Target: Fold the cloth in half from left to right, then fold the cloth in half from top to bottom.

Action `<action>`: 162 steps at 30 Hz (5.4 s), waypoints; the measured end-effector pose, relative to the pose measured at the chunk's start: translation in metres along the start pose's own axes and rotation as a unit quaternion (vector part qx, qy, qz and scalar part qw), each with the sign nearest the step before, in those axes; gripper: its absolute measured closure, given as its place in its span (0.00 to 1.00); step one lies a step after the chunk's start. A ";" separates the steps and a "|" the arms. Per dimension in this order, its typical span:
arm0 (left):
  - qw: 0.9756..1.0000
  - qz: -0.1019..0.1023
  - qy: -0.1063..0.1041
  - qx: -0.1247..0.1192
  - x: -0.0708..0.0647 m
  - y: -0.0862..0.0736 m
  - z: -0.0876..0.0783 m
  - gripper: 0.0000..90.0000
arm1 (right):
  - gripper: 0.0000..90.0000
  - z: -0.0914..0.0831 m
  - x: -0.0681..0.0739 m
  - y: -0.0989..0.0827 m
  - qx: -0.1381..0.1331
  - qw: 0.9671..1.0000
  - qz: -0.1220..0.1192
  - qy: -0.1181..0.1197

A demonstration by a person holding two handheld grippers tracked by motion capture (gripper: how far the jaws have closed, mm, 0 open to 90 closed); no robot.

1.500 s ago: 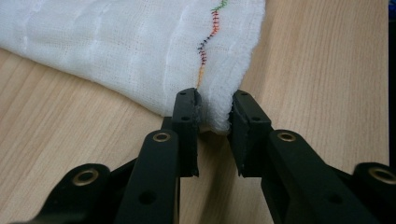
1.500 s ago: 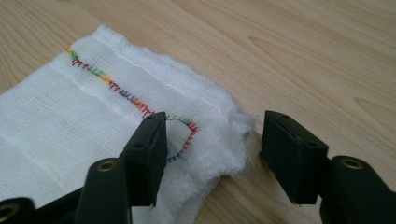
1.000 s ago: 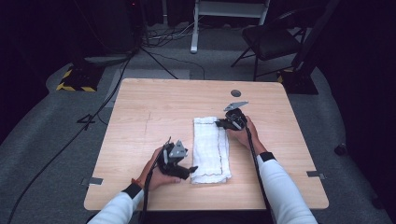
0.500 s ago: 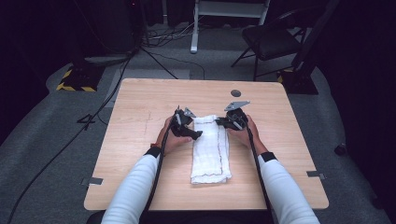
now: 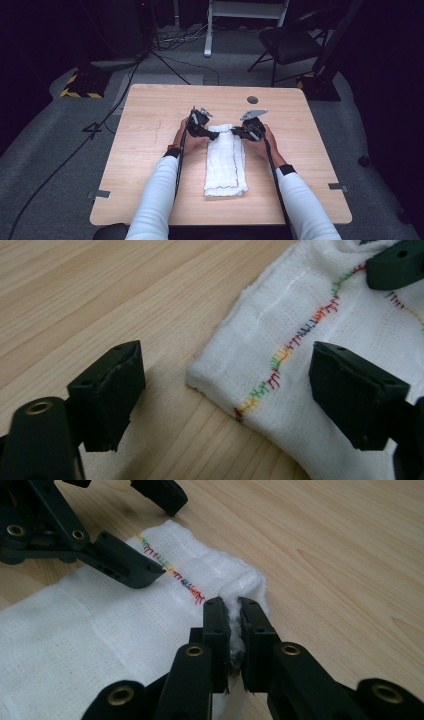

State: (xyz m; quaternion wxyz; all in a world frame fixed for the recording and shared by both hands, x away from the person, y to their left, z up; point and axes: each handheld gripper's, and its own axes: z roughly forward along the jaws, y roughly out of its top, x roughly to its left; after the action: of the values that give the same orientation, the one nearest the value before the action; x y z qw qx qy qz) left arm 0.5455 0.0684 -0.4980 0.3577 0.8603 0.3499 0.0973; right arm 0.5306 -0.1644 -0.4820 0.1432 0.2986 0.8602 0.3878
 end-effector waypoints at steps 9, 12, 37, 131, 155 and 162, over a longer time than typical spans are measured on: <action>0.999 0.000 -0.045 -0.006 0.001 -0.001 -0.004 0.63 | 0.93 0.000 0.001 0.000 0.005 1.000 -0.003 -0.010; 0.998 0.000 -0.061 -0.003 0.000 -0.001 -0.004 0.74 | 0.93 0.000 0.001 0.000 0.007 1.000 -0.002 -0.013; 0.999 0.015 0.009 -0.028 -0.010 0.036 -0.005 0.87 | 0.94 -0.012 -0.013 0.016 -0.018 0.998 0.012 -0.066; 0.984 0.132 -0.080 -0.088 -0.046 -0.029 -0.087 0.87 | 0.95 -0.080 0.047 -0.008 -0.070 0.993 -0.087 0.040; 0.977 0.180 -0.092 -0.072 -0.077 -0.046 -0.098 0.89 | 0.94 -0.104 0.067 -0.030 -0.068 0.987 -0.112 0.090; 0.976 0.188 -0.090 -0.066 -0.084 -0.053 -0.099 0.89 | 0.94 -0.105 0.072 -0.037 -0.063 0.987 -0.114 0.096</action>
State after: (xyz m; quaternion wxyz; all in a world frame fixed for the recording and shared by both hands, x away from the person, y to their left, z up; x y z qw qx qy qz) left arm 0.4137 0.0926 -0.4555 0.4191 0.8903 0.1412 0.1083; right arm 0.4098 -0.1994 -0.4417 0.1213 0.1506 0.8722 0.4492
